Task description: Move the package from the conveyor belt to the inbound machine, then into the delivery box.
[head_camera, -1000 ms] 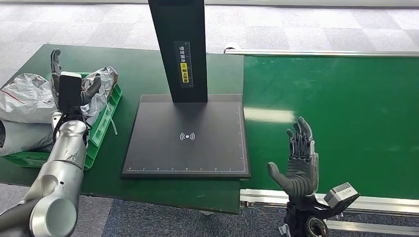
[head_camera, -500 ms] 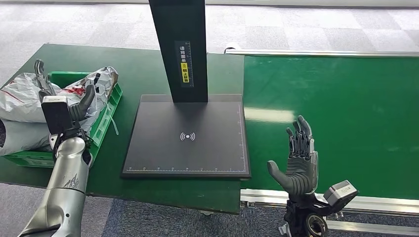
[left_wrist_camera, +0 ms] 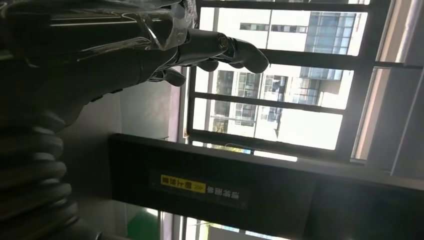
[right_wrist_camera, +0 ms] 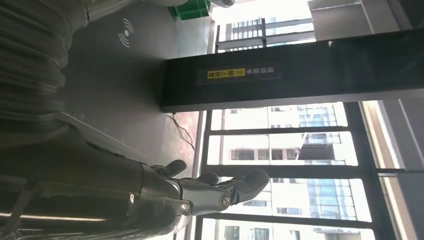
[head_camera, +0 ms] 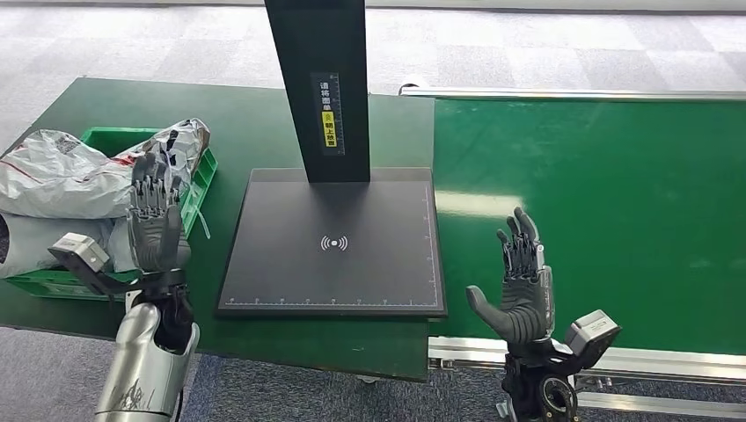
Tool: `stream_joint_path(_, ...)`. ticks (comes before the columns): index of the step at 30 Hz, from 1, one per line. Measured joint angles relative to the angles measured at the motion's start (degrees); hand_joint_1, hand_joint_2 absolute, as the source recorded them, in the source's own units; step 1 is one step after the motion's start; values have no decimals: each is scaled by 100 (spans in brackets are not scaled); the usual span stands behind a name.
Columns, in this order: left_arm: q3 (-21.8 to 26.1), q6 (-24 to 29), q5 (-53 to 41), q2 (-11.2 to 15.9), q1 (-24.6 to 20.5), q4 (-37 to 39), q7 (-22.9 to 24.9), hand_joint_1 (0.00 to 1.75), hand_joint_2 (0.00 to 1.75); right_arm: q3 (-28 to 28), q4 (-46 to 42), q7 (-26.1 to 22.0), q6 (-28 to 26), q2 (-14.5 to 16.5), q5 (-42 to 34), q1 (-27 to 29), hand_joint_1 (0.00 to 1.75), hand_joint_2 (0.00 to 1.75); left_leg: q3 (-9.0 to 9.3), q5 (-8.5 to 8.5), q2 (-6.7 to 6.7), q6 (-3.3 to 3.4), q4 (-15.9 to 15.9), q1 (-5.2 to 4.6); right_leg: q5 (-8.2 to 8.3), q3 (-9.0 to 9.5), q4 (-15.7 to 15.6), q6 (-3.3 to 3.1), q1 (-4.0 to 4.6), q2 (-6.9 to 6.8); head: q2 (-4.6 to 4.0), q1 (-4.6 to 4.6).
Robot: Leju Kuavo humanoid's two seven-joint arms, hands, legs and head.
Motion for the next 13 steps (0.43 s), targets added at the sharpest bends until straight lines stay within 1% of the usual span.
stream_joint_path(2,-89,-51,28,-71,227,-124,12,0,0,22,106,41,23,-25,-11,-1,0,175,-1,0,-1,0,0,1,0,-2,0,0,1,0,0,-1)
stream_joint_path(4,-147,-126,71,-111,360,-204,68,0,0,37,179,97,55,-45,-33,-6,0,175,-1,0,-1,0,0,2,0,-1,0,0,2,0,0,-2)
stream_joint_path(6,-214,-369,117,-127,448,-240,200,0,0,64,272,223,148,-69,-80,-20,0,175,0,0,-1,0,-1,3,0,0,0,-1,3,0,0,-2)
stream_joint_path(8,-329,-748,127,-134,546,-229,318,0,0,124,426,337,300,-100,-93,-52,0,175,0,1,-1,-1,-1,3,0,0,0,-1,4,0,0,-3)
stream_joint_path(10,-480,-1027,52,-155,649,-173,328,0,0,210,600,375,420,-128,-23,-90,0,175,0,1,0,-1,-1,3,0,0,0,-1,4,0,0,-2)
stream_joint_path(13,-657,-1126,-150,-198,743,-43,232,0,0,314,796,368,443,-146,123,-129,0,175,0,1,-1,-1,-1,2,0,-1,0,0,3,0,0,-1)
